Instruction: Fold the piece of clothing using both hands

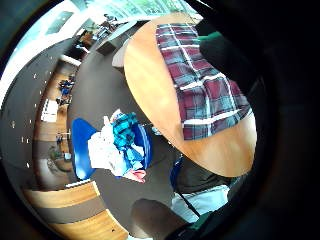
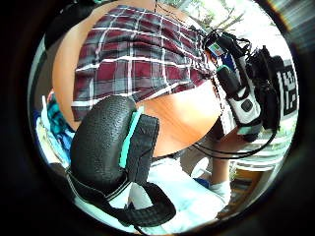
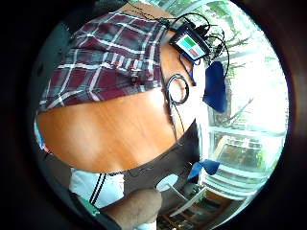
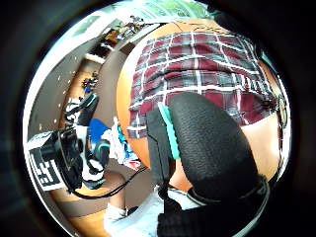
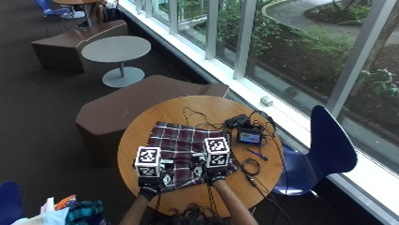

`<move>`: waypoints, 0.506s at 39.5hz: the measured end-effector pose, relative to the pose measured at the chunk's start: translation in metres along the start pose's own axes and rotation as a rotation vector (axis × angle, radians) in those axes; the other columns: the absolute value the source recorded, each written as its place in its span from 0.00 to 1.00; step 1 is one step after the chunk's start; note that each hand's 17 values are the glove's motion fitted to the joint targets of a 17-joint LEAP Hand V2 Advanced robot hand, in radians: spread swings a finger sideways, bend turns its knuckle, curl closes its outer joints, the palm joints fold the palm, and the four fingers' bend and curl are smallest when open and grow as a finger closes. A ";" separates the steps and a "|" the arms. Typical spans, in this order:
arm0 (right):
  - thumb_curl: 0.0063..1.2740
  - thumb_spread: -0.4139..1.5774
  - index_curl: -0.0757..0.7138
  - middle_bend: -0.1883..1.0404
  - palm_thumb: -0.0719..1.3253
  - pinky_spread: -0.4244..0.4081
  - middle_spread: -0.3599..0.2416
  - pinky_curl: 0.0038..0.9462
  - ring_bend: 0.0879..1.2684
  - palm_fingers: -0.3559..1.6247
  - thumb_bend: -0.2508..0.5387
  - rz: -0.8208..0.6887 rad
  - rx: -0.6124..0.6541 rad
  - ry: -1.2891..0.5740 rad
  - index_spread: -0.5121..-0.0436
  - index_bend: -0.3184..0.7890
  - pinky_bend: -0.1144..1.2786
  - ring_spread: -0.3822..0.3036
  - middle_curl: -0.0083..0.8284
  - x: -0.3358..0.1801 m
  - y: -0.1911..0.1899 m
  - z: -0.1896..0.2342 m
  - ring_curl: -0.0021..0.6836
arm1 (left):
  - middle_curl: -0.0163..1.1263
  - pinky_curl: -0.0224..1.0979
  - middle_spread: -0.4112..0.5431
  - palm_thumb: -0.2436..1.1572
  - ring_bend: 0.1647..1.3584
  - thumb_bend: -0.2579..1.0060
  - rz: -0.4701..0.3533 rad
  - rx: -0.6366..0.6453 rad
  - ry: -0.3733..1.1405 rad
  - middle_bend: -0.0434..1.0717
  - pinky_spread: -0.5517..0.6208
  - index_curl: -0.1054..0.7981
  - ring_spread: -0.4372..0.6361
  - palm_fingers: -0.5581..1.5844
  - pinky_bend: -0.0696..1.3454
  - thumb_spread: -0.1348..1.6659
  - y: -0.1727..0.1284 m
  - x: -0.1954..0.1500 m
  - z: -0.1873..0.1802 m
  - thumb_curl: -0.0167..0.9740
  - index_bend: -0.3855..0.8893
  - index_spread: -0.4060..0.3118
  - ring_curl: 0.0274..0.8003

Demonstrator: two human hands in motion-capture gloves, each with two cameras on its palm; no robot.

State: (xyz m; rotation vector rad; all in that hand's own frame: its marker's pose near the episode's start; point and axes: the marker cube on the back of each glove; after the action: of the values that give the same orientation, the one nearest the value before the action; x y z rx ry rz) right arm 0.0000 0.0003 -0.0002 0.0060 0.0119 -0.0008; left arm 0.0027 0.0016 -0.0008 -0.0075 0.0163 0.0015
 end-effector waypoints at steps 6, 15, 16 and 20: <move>0.06 0.61 0.28 0.34 0.24 0.75 0.57 0.15 0.11 0.33 0.53 -0.002 0.007 0.032 0.51 0.48 0.33 0.70 0.15 -0.002 0.004 -0.004 0.12 | 0.16 0.16 0.41 0.25 0.28 0.24 0.011 -0.036 0.018 0.24 0.60 0.22 0.47 0.52 0.35 0.49 0.008 0.006 -0.003 0.08 0.41 0.44 0.21; 0.10 0.77 0.37 0.32 0.25 0.82 0.56 0.21 0.10 0.33 0.51 -0.003 -0.001 0.047 0.37 0.45 0.33 0.75 0.23 0.000 0.010 -0.011 0.18 | 0.22 0.21 0.41 0.25 0.30 0.22 0.020 -0.003 0.004 0.22 0.64 0.29 0.49 0.50 0.37 0.64 0.007 0.005 -0.007 0.13 0.41 0.41 0.27; 0.11 0.78 0.38 0.32 0.26 0.82 0.56 0.21 0.10 0.32 0.51 -0.004 -0.005 0.049 0.36 0.45 0.33 0.75 0.23 0.000 0.011 -0.012 0.19 | 0.23 0.21 0.41 0.25 0.30 0.22 0.019 0.001 0.001 0.22 0.64 0.29 0.49 0.50 0.38 0.65 0.007 0.004 -0.008 0.14 0.41 0.41 0.28; 0.12 0.81 0.40 0.31 0.26 0.84 0.56 0.23 0.09 0.32 0.49 -0.015 -0.023 0.047 0.34 0.45 0.32 0.76 0.26 0.002 0.015 -0.010 0.21 | 0.25 0.22 0.41 0.25 0.30 0.21 0.019 0.012 -0.003 0.22 0.65 0.32 0.50 0.49 0.38 0.68 0.016 0.006 -0.017 0.16 0.41 0.40 0.29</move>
State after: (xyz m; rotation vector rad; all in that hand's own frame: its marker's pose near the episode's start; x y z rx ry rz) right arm 0.0021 0.0150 -0.0104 -0.0166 0.0592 -0.0155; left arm 0.0083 0.0175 -0.0177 0.0043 0.0132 0.0206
